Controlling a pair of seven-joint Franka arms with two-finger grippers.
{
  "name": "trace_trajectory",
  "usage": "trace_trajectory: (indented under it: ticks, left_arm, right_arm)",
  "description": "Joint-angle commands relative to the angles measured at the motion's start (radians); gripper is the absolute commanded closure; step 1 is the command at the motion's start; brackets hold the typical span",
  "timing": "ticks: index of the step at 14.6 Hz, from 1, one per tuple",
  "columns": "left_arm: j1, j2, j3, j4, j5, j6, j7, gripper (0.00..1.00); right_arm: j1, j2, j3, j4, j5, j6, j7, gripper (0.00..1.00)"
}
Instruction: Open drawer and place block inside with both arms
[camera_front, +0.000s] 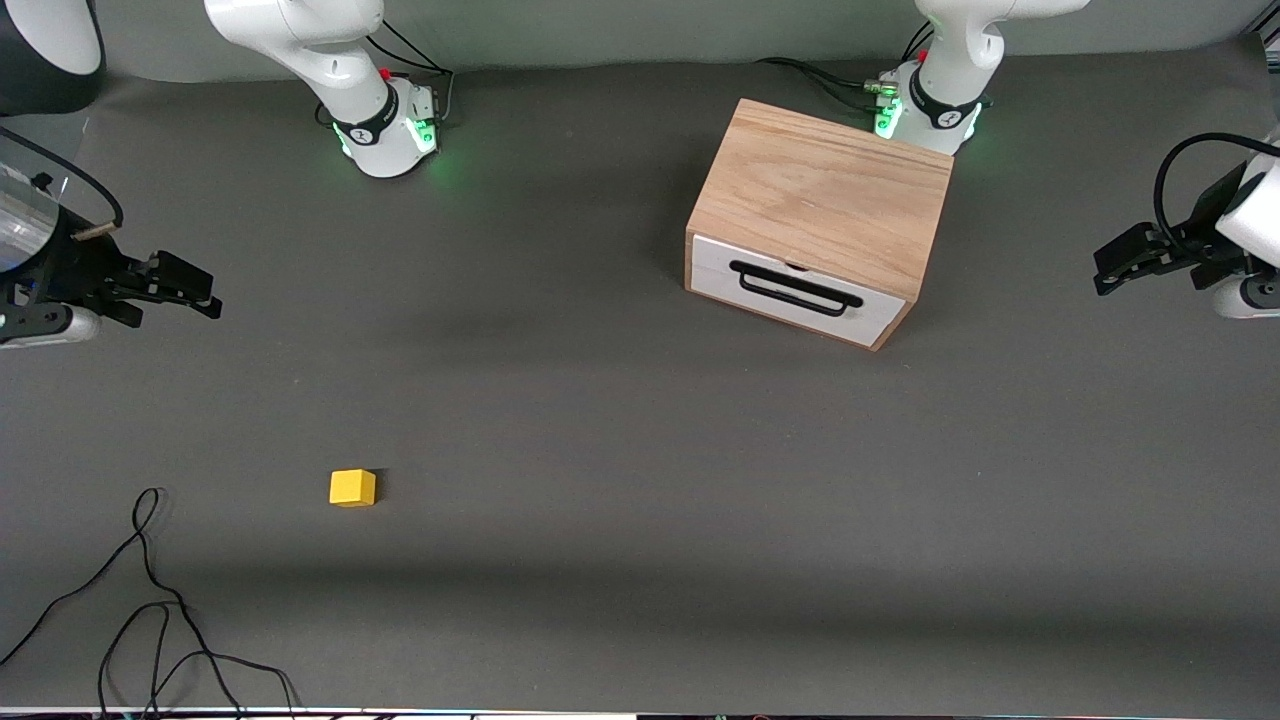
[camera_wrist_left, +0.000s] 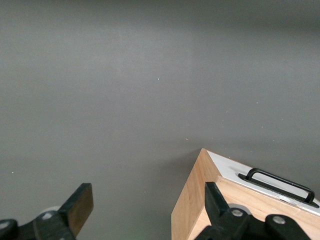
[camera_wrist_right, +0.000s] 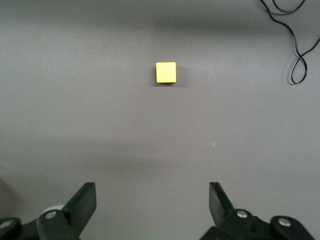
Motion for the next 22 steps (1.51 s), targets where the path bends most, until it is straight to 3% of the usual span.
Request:
trace_trajectory:
  ticks: [1,9,22]
  left_arm:
    - [-0.002,-0.013,0.002,-0.015,-0.003,0.014,0.013,0.01]
    - [-0.008,-0.013,0.001,-0.017,-0.003,-0.002,0.012,0.01]
    - [-0.008,-0.011,0.001,-0.019,-0.003,-0.003,0.004,0.01]
  right_arm:
    - [0.005,0.048,-0.013,0.012,-0.015,0.056,-0.009,0.0]
    - [0.011,0.147,-0.009,0.018,-0.104,0.182,0.012,0.0]
    - [0.004,0.18,-0.012,0.07,-0.05,0.173,0.024,0.0]
